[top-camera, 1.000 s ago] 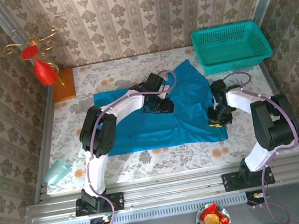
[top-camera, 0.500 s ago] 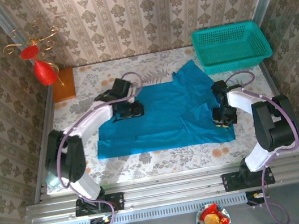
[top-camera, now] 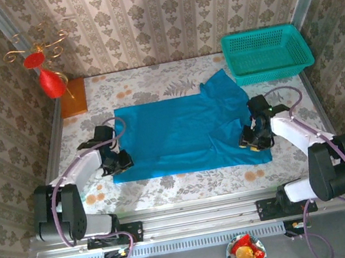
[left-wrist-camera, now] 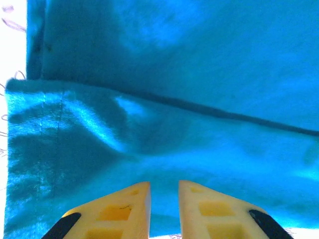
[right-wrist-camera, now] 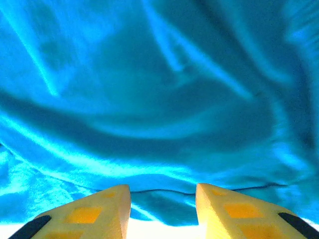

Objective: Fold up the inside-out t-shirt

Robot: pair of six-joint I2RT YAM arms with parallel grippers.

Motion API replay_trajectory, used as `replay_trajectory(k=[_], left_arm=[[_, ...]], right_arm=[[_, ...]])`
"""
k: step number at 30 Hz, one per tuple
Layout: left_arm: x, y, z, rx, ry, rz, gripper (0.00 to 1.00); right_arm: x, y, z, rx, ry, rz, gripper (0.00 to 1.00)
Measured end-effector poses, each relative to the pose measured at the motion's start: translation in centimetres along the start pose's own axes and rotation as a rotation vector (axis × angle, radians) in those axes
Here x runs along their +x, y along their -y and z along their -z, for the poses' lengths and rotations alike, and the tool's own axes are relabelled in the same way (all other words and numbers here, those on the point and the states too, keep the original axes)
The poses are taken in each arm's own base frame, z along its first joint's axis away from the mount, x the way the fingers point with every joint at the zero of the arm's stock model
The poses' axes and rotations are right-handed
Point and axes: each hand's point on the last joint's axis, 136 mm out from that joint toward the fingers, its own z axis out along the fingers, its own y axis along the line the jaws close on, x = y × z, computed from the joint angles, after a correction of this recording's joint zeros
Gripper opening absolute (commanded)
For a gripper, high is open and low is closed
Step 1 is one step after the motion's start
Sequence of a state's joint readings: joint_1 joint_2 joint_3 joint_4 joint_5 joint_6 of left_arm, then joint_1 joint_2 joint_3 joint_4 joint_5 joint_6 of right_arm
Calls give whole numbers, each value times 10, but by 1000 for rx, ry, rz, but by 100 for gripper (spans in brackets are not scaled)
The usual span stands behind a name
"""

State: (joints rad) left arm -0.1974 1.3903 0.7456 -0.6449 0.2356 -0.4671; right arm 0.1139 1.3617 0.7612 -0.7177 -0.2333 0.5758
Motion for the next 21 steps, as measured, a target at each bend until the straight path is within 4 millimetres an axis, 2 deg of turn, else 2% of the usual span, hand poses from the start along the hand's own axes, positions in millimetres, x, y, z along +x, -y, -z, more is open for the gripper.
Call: replay_trajectory(k=[3, 5, 8, 16, 21], left_arm=[[9, -14, -14, -19, -35, 58, 21], [12, -20, -16, -18, -33, 106, 22], [14, -26, -14, -7, 4, 169, 21], [29, -51, -3, -17, 83, 351, 26], [38, -67, 4, -69, 114, 432, 25]], right_arm=[[15, 7, -17, -44, -51, -67, 50], [20, 15, -24, -54, -65, -119, 58], [16, 12, -22, -102, -36, -164, 62], [24, 15, -18, -141, 15, -208, 64], [29, 16, -17, -155, 15, -225, 62]])
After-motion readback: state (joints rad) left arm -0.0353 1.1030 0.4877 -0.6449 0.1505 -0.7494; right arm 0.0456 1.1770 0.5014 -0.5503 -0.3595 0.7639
